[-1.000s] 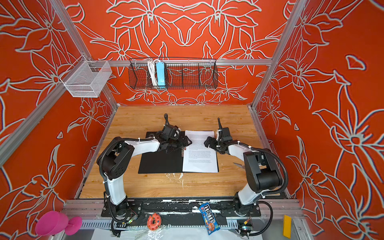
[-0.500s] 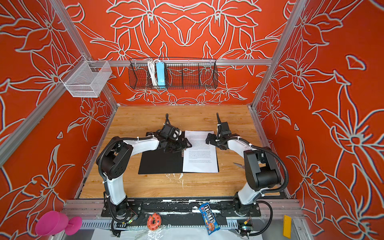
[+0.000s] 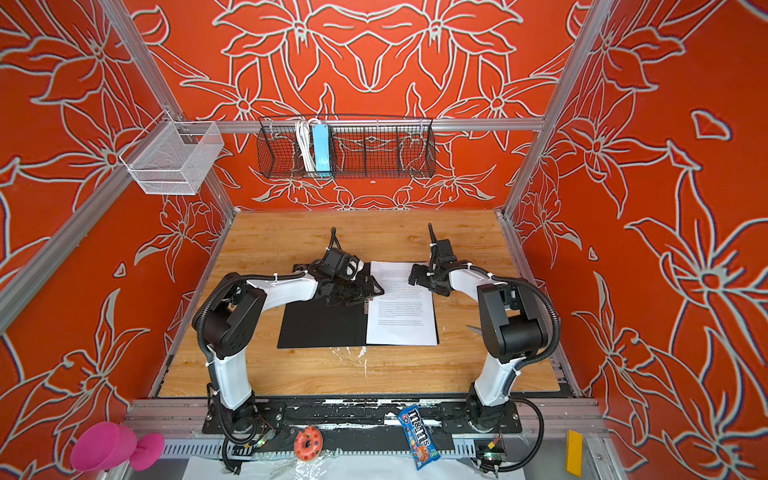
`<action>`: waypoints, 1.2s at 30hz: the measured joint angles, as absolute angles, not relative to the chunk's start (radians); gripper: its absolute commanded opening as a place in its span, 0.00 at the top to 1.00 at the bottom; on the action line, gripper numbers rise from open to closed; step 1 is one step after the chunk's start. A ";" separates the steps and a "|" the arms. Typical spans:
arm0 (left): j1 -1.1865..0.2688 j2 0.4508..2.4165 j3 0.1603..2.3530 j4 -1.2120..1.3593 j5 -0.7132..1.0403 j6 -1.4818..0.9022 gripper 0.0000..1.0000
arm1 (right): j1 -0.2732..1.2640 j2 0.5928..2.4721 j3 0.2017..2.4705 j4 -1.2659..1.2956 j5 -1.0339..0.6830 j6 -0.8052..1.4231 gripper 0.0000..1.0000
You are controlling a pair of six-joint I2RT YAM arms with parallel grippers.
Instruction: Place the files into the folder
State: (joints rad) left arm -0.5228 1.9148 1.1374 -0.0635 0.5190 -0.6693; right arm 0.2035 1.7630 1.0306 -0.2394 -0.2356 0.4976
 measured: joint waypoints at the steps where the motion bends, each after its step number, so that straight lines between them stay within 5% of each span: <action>1: -0.523 1.915 1.136 -0.060 0.521 -0.669 0.02 | 0.205 1.767 1.035 -0.239 -0.238 0.497 0.03; 36: -0.504 1.918 1.131 -0.041 0.577 -0.673 0.02 | 0.269 1.814 1.145 -0.349 -0.039 0.426 0.02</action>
